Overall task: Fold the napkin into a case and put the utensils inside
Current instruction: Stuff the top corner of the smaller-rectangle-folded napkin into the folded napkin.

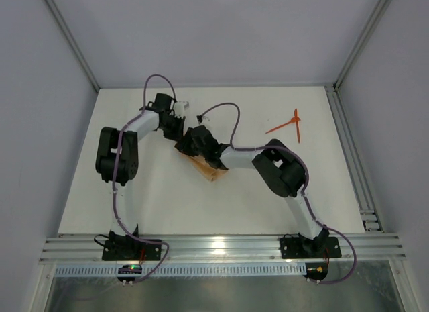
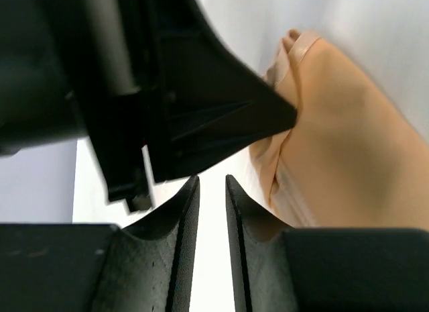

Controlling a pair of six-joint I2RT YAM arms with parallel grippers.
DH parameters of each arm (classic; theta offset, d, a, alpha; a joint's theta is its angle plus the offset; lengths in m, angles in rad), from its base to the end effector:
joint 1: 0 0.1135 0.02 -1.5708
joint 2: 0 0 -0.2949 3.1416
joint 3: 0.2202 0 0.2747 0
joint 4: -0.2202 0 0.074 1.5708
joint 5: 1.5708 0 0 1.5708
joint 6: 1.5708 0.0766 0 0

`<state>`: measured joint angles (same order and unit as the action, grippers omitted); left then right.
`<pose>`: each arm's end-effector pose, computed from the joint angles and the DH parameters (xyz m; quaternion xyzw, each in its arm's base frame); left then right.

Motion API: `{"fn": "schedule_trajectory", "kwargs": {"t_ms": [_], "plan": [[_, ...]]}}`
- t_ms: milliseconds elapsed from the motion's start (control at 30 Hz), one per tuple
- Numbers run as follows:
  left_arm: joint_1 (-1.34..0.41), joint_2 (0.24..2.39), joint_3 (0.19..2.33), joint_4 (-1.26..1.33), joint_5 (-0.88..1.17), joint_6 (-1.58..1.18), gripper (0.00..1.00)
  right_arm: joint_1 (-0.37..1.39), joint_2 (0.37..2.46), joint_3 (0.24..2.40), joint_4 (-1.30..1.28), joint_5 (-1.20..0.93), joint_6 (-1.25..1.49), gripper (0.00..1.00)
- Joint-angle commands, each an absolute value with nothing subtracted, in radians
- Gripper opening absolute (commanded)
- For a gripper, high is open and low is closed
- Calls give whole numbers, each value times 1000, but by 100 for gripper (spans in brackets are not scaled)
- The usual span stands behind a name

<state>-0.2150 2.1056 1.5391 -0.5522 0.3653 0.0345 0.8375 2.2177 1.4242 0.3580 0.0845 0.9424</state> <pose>0.4751 -0.1318 0.1431 0.1596 0.9458 -0.1962 0.2035 0.3829 0.4153 0.1364 0.0668 0.8401 0.3950 0.3658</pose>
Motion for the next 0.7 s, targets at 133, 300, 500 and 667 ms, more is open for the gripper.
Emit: {"fn": "schedule_trajectory", "kwargs": {"t_ms": [133, 300, 500, 667], "plan": [[-235, 2135, 1546, -600, 327, 51, 0, 838, 1999, 1298, 361, 132, 789, 27], [-235, 2122, 1532, -589, 328, 51, 0, 822, 1800, 1117, 263, 94, 556, 37], [-235, 2118, 1528, -584, 328, 48, 0, 775, 1712, 1172, -93, -35, 270, 56], [-235, 2120, 1528, -584, 328, 48, 0, 775, 1794, 1296, -294, -73, 71, 61]]}}
